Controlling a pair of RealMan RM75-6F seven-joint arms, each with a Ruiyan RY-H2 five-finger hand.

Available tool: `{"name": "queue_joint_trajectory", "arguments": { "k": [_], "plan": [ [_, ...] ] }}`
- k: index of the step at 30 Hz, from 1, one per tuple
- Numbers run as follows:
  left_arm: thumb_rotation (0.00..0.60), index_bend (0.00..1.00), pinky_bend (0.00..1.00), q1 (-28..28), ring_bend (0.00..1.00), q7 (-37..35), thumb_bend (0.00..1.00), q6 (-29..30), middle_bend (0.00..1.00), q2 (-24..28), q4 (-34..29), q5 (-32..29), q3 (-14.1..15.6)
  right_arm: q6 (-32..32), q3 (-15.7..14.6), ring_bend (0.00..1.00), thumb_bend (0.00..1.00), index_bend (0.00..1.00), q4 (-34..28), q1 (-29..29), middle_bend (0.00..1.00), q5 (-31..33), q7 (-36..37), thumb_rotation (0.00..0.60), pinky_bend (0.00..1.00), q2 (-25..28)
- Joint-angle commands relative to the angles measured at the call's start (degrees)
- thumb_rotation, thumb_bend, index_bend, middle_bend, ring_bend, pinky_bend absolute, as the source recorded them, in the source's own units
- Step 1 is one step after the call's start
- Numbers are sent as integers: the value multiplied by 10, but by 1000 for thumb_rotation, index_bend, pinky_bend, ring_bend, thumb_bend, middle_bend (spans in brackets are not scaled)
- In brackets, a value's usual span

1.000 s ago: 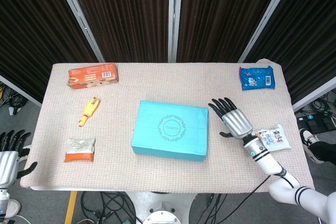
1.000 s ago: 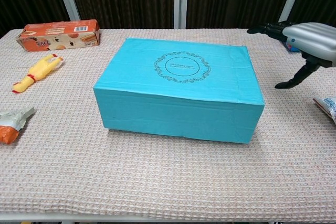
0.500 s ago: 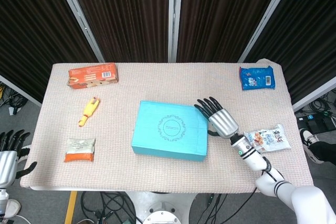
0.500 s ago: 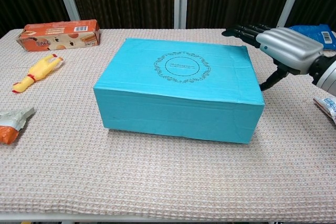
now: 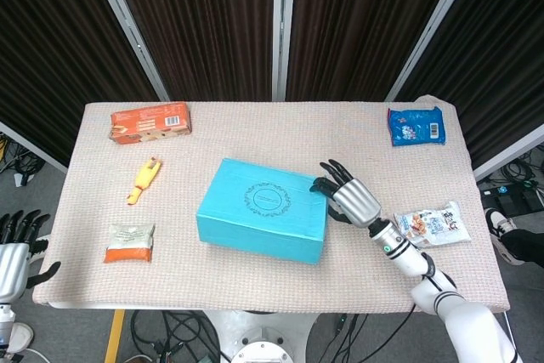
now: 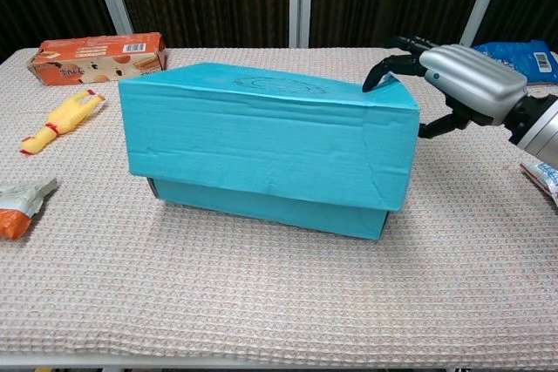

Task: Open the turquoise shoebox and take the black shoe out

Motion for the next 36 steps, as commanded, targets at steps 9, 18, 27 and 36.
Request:
{"name": "queue_joint_trajectory", "arguments": {
  "k": [9, 18, 27, 36],
  "plan": [
    [600, 167, 56, -2, 45, -4, 159, -7, 106, 0, 1, -3, 1, -121, 79, 0, 558, 455, -215, 5, 369, 131, 182, 600, 0, 66],
    [600, 168, 57, 1, 44, -19, 160, -3, 106, -2, 10, 1, 2, -324, 175, 0, 476, 414, -453, 22, 368, 297, 279, 600, 0, 179],
    [600, 168, 57, 5, 44, -40, 160, 1, 106, -6, 26, 2, 4, -469, 260, 0, 451, 352, -517, 41, 367, 469, 322, 600, 0, 210],
    [600, 168, 57, 11, 44, -51, 160, 7, 106, -4, 32, 4, 5, -469, 273, 0, 141, 5, -488, 82, 61, 560, 217, 600, 0, 197]
  ]
}}
